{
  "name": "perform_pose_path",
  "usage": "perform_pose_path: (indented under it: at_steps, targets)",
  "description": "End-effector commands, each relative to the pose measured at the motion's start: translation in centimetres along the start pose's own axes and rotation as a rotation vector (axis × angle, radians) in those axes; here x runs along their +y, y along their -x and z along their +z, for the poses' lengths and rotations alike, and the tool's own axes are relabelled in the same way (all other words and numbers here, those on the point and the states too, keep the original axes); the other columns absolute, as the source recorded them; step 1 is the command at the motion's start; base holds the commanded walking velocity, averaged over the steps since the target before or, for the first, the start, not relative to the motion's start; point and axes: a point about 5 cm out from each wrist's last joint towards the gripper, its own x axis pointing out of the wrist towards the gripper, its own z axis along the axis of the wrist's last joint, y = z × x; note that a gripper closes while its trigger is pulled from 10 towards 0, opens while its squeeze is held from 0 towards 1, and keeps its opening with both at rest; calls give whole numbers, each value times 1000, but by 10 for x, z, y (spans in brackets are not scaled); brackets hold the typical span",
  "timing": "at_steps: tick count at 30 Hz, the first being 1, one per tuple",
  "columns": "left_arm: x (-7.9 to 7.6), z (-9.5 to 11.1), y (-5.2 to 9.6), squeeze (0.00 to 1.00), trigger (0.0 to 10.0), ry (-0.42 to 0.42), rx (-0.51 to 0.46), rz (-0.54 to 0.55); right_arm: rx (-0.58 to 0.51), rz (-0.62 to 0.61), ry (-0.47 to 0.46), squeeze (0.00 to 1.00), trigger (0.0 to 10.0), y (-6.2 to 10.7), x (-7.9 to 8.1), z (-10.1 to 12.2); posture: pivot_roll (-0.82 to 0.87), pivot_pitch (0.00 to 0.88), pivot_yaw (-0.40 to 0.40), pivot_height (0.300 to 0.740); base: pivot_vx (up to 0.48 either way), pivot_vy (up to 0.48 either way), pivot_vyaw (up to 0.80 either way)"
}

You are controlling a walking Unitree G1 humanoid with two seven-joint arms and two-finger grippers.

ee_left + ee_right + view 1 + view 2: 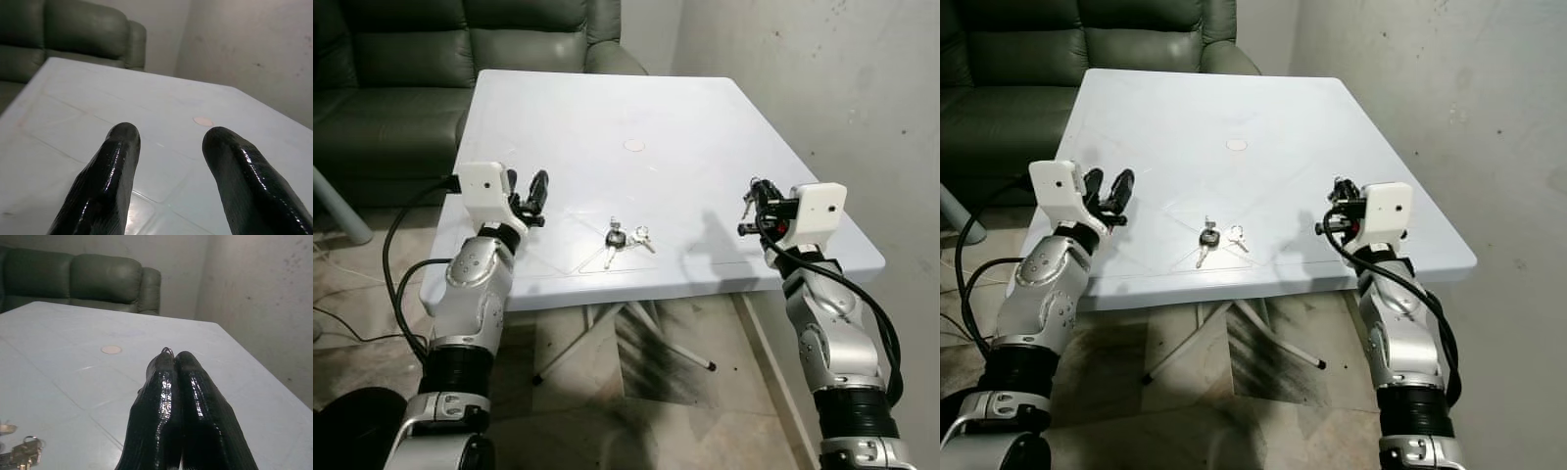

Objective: Hang keys on a hook

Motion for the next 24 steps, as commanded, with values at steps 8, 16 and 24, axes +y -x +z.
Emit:
perform_pose_path:
  at_steps: [8,16,24]
  targets:
    - [-4,1,-4,0,10000,-7,-5,2,-23,-11,24,0,10000,1,-4,6,-125,0,-51,724,0,179,-731]
    - [-3,0,-3,0,10000,3,-1,-1,-15,-7,32,0,10000,3,-3,4,-127,0,-55,724,0,0,-731]
    - [-4,-1,-4,0,10000,4,-4,-3,-9,-16,37,0,10000,6,-5,4,-138,0,-51,724,0,0,-731]
